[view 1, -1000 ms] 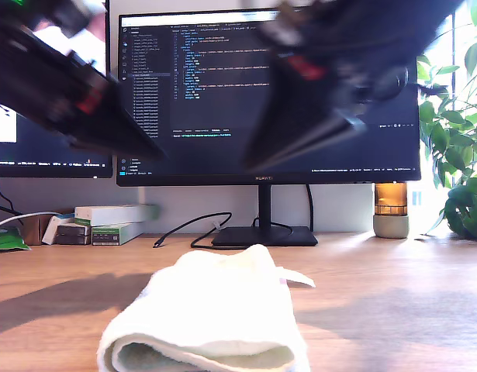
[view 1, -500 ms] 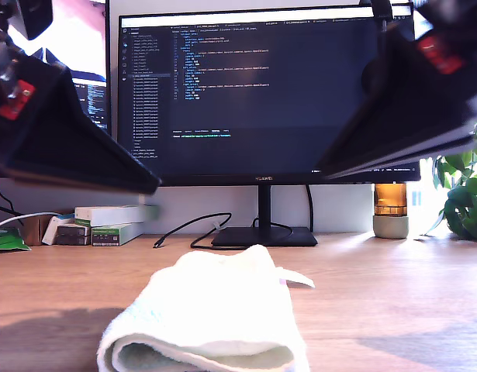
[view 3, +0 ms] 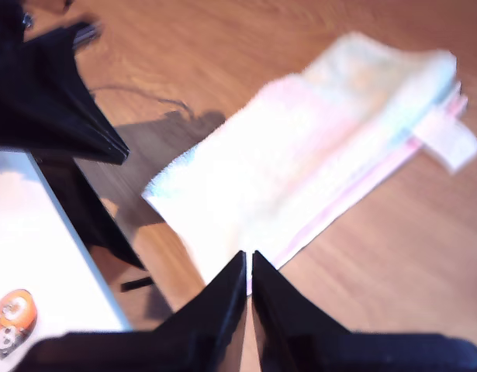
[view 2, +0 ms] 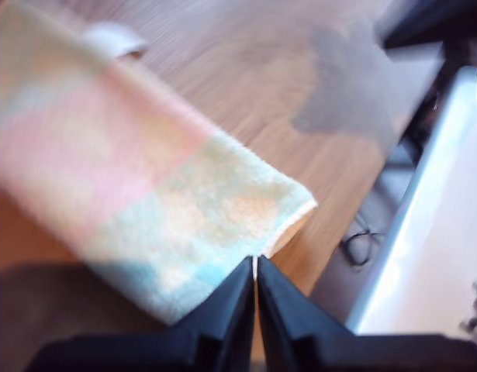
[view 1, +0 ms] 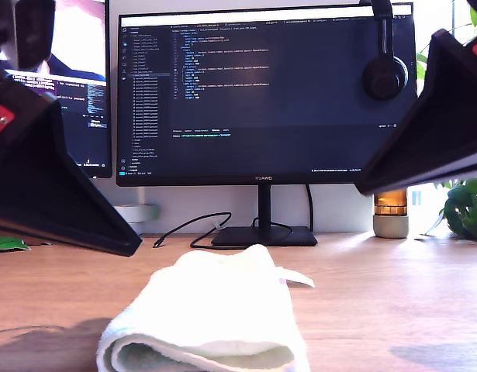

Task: Fold the tea towel to a neat square and place it to the right

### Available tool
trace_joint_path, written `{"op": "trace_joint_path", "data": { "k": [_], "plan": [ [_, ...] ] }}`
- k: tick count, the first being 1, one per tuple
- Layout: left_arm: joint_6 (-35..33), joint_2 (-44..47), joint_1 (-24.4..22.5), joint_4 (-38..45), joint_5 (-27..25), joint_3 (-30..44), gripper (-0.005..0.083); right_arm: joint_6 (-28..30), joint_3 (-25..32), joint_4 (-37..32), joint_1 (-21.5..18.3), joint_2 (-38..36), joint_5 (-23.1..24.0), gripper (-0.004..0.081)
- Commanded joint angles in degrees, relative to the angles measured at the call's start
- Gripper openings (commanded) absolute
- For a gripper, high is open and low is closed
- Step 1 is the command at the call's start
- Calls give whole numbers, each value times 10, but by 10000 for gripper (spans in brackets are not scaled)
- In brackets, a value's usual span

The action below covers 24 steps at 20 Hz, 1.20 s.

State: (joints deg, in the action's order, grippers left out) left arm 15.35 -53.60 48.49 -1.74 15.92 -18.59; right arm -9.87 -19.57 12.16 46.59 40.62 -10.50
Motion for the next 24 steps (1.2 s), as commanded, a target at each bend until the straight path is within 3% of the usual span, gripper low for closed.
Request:
{"op": "trace_joint_path", "data": {
  "k": [1,3,7,9,10,11,17,24],
  "plan": [
    [101,4,-7,-2,1,7,-19,-118,15,-3,2,0,0,-11],
    [189,3,-16,-28,14,-1,-19,-239,15,-3,2,0,-6,0],
    [337,3,-27,-92,16,-8,19,-396,15,11,1,12,-22,74],
    [372,3,-34,-110,16,-8,216,-443,15,28,1,31,-40,255],
    [380,3,-37,-106,16,-8,322,-457,15,31,1,44,-47,342],
    [389,3,-40,-102,16,-9,371,-464,15,31,1,58,-52,384],
    [409,-47,-55,-56,29,-9,373,-467,15,-19,1,129,-55,387],
    [416,-144,-55,-5,53,-9,373,-467,14,-56,1,132,-54,387]
  ]
}}
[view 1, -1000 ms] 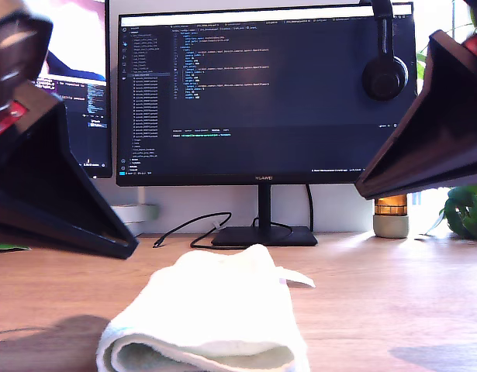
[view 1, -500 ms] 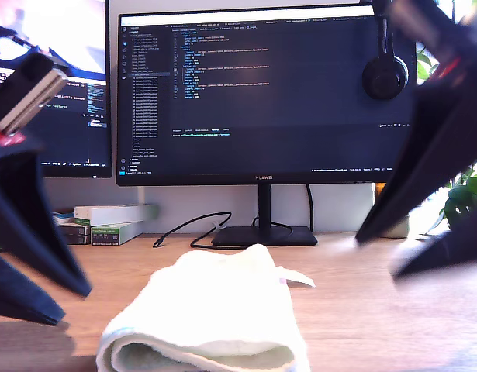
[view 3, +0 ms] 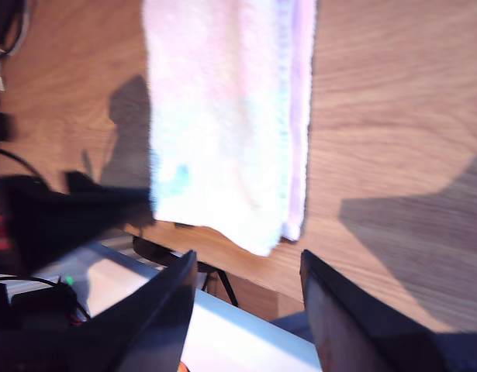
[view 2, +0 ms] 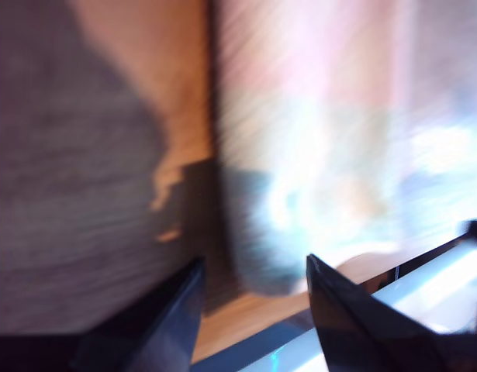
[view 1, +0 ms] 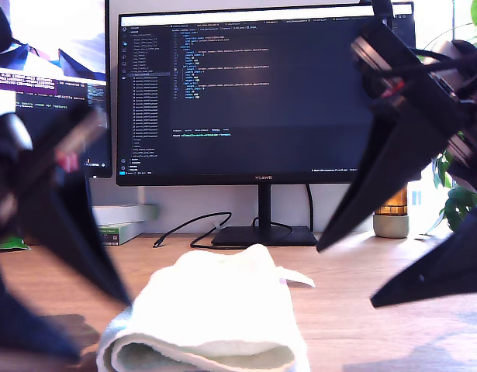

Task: Fold the tea towel to a neat square and place it to the right

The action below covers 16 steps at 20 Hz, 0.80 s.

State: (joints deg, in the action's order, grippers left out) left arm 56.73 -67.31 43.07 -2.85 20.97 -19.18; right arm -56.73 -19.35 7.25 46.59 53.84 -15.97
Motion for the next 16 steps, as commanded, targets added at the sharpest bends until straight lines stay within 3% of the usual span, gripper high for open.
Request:
{"op": "trace_joint_path", "data": {
  "k": [1,12,14,16],
  "plan": [
    [4,-17,0,14,9,-3,373,2,12,-8,1,0,1,387],
    [8,-89,1,64,23,-3,363,12,12,-8,1,0,16,387],
    [7,-96,1,82,26,-3,228,12,12,-8,1,0,16,387],
    [-2,-96,1,95,26,-3,18,12,12,-8,1,0,16,387]
  ]
}}
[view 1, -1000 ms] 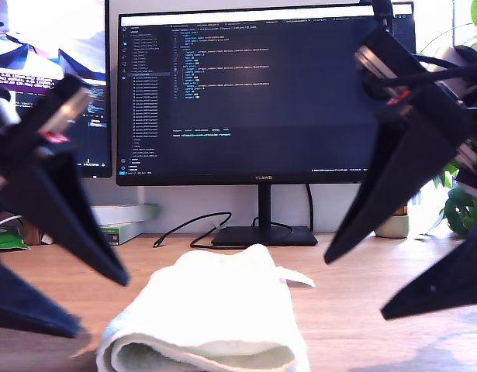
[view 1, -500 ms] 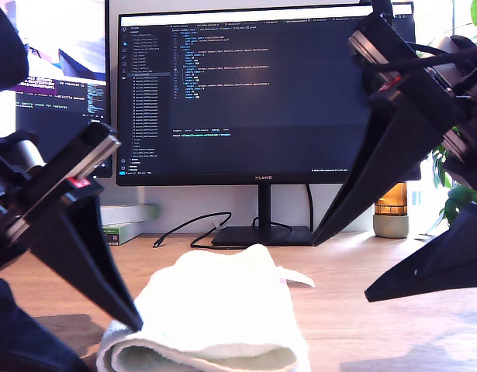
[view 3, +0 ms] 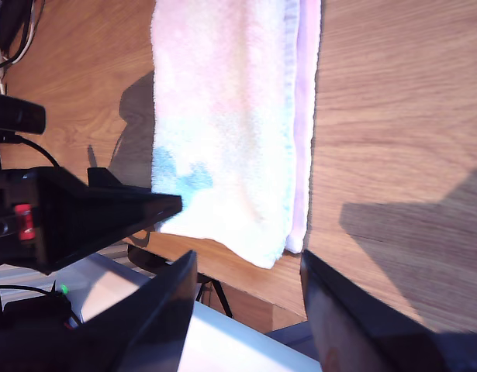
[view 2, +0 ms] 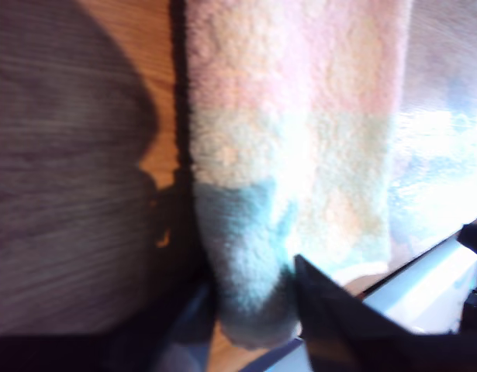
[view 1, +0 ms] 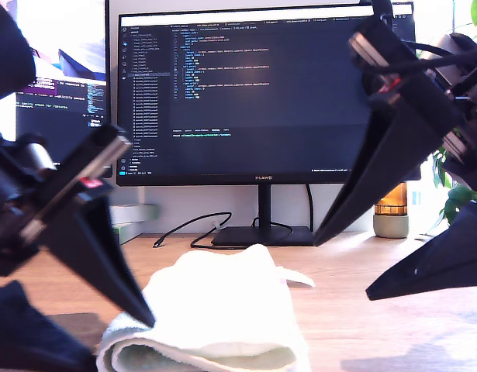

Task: Fold the tea towel to a neat square and place it to the right

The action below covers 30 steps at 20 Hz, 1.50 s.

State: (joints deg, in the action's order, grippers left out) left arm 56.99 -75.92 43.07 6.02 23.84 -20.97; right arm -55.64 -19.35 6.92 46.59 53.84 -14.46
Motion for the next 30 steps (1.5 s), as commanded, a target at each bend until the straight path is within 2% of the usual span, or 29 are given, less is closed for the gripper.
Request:
{"op": "trace_joint_path", "data": {
  "k": [1,4,7,11,14,18,20,23,25,30],
  "plan": [
    [-5,-9,1,15,-2,14,-24,4,12,-5,1,0,0,387],
    [-4,-9,1,54,8,14,-20,55,12,-11,3,0,-16,387],
    [22,-9,0,101,45,9,-20,197,9,-47,11,0,-61,387],
    [42,-9,1,119,76,-9,-19,380,-16,-57,31,0,-62,387],
    [46,-9,0,120,88,-33,-19,551,-30,-54,64,0,-54,390],
    [61,-9,1,120,103,-67,-20,705,-55,-54,103,0,53,460],
    [61,-9,1,115,107,-79,-19,770,-58,-54,117,0,146,468],
    [81,-9,1,115,109,-84,-19,832,-58,-17,126,2,217,524],
    [91,-9,0,117,109,-84,-20,840,-58,2,127,10,224,525],
    [113,-9,0,120,109,-84,-20,840,-58,-36,131,69,226,524]
  ]
}}
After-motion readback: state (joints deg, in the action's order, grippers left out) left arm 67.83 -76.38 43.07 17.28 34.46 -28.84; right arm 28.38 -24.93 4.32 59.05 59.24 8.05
